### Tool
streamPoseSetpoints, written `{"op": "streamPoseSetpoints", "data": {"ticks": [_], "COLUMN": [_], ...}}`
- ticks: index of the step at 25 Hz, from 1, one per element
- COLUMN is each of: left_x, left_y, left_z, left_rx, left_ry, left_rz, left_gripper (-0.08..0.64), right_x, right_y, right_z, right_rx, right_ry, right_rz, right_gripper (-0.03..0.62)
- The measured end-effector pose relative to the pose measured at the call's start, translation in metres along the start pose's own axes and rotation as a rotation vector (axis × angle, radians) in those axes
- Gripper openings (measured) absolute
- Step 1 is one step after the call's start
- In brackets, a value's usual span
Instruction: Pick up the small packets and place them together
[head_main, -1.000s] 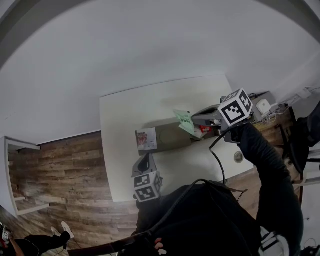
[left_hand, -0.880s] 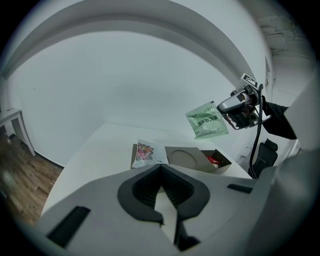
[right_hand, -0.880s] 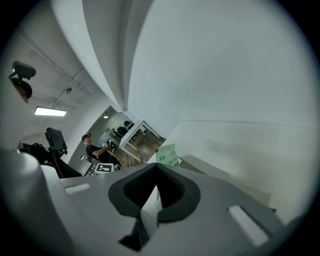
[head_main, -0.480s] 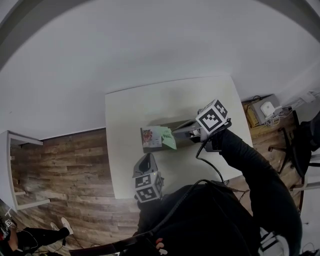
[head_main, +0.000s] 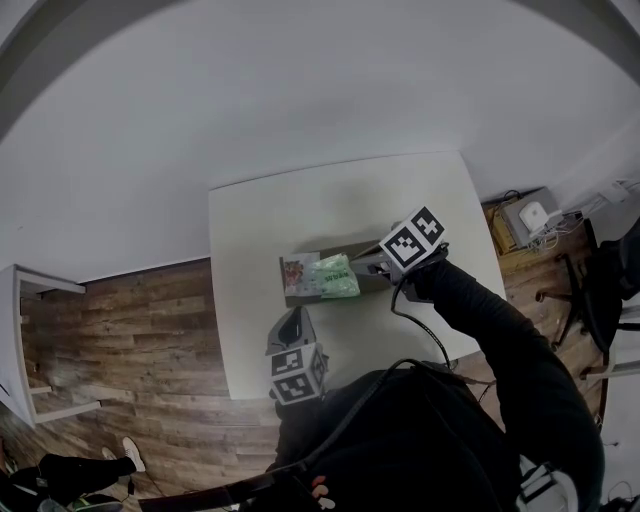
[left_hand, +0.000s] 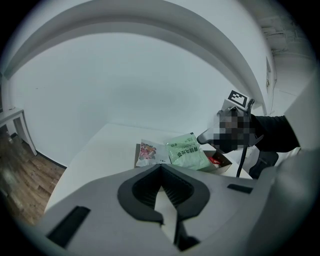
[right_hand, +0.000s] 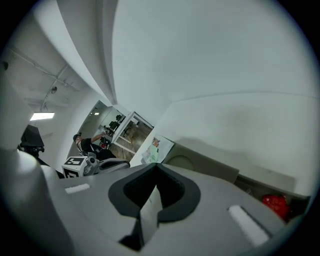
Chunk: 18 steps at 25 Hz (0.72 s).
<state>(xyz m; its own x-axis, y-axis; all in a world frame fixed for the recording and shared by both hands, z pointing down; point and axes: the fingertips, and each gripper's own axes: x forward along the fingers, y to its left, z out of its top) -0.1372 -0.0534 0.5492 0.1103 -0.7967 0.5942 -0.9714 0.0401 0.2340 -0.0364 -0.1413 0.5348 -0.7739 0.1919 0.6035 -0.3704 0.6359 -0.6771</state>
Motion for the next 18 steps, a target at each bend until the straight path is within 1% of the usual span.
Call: {"op": "streamPoseSetpoints", "data": {"ticks": [8, 11, 13, 15, 16, 18], "left_x": [0.001, 0.003, 0.005, 0.006, 0.006, 0.008], "left_y": [0.0, 0.001, 0.001, 0.001, 0.0, 0.0], "left_z": [0.0, 0.0, -0.001, 0.0, 0.0, -0.001], "left_rx": [-0.002, -0.003, 0.002, 0.006, 0.007, 0.006], "left_ry": [0.0, 0.003, 0.003, 0.001, 0.003, 0.009], "left_rz": [0.0, -0.002, -0.004, -0.006, -0.008, -0.011], "left_gripper": [0.001, 0.0, 0.0, 0.0, 0.0, 0.001], "right_x": [0.009, 0.011, 0.013, 0.014, 0.014, 0.013], "right_y": [-0.027, -0.034, -0.037, -0.036, -0.036, -0.039], "right_z": [-0.001, -0.002, -0.004, -0.005, -0.005, -0.005], "right_rx": [-0.071, -0.127, -0.163, -0.175, -0.175, -0.18], "right_ry": [0.059, 0.092, 0.119, 0.13, 0.131, 0.136], "right_rz": [-0.187, -0.25, -0.275, -0.274, -0.274, -0.289], "right_gripper": [0.003, 0.008, 0.008, 0.009, 0.026, 0.093]}}
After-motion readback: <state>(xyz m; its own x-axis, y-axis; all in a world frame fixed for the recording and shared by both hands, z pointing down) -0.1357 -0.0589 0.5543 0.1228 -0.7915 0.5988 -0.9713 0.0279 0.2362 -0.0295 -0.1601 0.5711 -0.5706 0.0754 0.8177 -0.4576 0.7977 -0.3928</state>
